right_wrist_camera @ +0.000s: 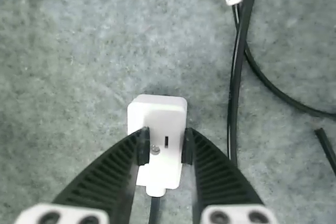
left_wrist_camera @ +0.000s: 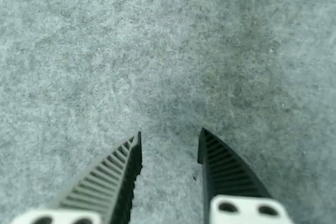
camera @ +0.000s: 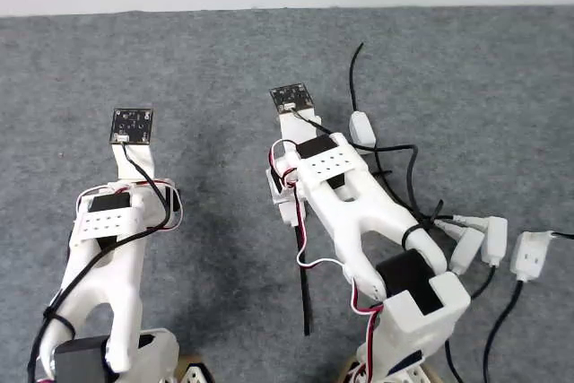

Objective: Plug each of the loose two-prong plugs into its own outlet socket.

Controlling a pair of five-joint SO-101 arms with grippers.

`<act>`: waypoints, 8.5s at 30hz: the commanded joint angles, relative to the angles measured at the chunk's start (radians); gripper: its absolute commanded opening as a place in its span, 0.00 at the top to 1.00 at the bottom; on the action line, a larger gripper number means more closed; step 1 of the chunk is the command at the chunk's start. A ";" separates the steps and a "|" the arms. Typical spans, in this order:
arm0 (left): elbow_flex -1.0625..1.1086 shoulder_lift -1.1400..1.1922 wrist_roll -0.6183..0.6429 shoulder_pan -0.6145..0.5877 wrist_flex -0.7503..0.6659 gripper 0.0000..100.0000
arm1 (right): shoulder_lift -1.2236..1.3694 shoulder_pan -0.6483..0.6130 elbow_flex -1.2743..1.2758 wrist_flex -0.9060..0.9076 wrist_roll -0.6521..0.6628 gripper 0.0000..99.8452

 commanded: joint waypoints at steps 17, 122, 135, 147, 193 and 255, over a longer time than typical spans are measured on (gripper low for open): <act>-0.004 -0.003 -0.009 -0.008 -0.018 0.83 | -0.008 -0.182 -0.035 0.041 0.101 0.86; -0.004 -0.005 -0.063 -0.009 -0.020 0.83 | -0.047 0.048 -0.184 0.096 0.140 0.88; -0.004 -0.005 -0.063 -0.009 -0.020 0.83 | 0.168 0.156 -0.219 0.030 0.173 0.83; -0.002 -0.005 -0.063 -0.009 -0.020 0.83 | 0.331 0.142 -0.414 0.266 0.371 0.89; -0.005 -0.005 -0.063 -0.023 -0.021 0.83 | -0.001 0.165 -0.695 0.777 0.368 0.94; -0.007 -0.005 -0.064 -0.023 -0.021 0.83 | 0.082 -0.298 -0.411 0.785 1.528 0.91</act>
